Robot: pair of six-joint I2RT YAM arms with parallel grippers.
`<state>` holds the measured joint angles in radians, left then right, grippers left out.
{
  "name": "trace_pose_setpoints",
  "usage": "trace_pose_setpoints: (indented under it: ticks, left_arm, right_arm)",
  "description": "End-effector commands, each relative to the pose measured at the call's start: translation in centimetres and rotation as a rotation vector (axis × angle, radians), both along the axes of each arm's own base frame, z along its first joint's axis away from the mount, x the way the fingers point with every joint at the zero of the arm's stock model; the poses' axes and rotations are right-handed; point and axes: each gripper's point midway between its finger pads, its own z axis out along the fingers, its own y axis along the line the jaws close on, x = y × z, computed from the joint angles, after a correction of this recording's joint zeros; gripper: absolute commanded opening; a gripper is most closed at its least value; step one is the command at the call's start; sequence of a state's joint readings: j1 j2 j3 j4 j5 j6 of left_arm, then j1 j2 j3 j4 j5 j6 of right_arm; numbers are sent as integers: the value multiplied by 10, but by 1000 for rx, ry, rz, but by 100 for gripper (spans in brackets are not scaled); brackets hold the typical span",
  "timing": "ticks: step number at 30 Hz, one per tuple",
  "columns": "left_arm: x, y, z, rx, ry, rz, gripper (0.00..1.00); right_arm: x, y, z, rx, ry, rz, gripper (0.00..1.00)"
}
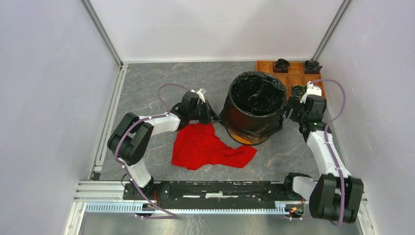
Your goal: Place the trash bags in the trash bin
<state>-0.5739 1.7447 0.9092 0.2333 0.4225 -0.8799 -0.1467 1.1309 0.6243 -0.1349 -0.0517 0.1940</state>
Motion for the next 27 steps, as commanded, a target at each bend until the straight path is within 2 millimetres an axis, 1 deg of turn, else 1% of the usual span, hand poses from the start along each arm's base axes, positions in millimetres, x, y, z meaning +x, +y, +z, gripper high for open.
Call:
trace_pose_setpoints:
  ticks: [1,3,5,6,7,8,9,10,11,13,15,16,17,19,20,21,22,23,25,27]
  left_arm:
    - [4,0,15,10,-90,-30,3]
    - [4,0,14,18,-88,-31,3]
    - [3,-2,15,5,-81,-38,3]
    - [3,-4,16,-5,-79,-44,3]
    - [2,-5,18,-12,-76,-48,4]
    - [1,-6,21,-16,-81,-50,4]
    - [1,-5,22,-17,-85,-48,5]
    - [1,-5,24,-17,-89,-47,6]
    - [1,-5,26,-18,-95,-46,6]
    - [0,-6,28,-20,-99,-44,6]
    - [0,-8,29,-23,-100,-50,6]
    - [-1,-9,29,-25,-101,-53,6]
    - [-2,-10,30,-25,-100,-56,6]
    - [-3,-11,32,-29,-106,-59,6]
    - [-3,-11,33,-29,-107,-60,6]
    - [-4,-12,33,-28,-107,-60,6]
    - [-4,-12,33,-29,-108,-60,6]
    - [-5,-12,33,-29,-109,-63,6]
    - [-6,-13,33,-30,-108,-67,6]
    - [-6,-13,33,-30,-108,-68,6]
  right_arm:
    - [-9,-38,75,-174,-68,-145,83]
    - [-14,-45,98,-207,-97,-174,87]
    - [-14,-46,125,-226,-135,-173,88]
    - [-12,-44,143,-228,-166,-156,87]
    - [-8,-37,160,-230,-205,-112,86]
    - [-3,-25,183,-230,-264,-47,85]
    - [3,-4,206,-220,-332,56,85]
    - [8,19,222,-204,-376,161,83]
    - [13,49,236,-166,-405,283,78]
    - [19,106,238,-122,-380,502,73]
    - [18,150,216,-97,-285,664,72]
    - [18,165,199,-104,-225,705,69]
    - [16,175,181,-128,-162,732,68]
    - [12,187,151,-171,-64,763,62]
    - [11,188,140,-195,-25,761,57]
    - [11,185,130,-232,13,744,50]
    - [12,182,124,-266,40,731,43]
    - [14,174,116,-310,71,700,36]
    - [15,162,103,-377,122,664,24]
    - [16,154,86,-418,184,650,16]
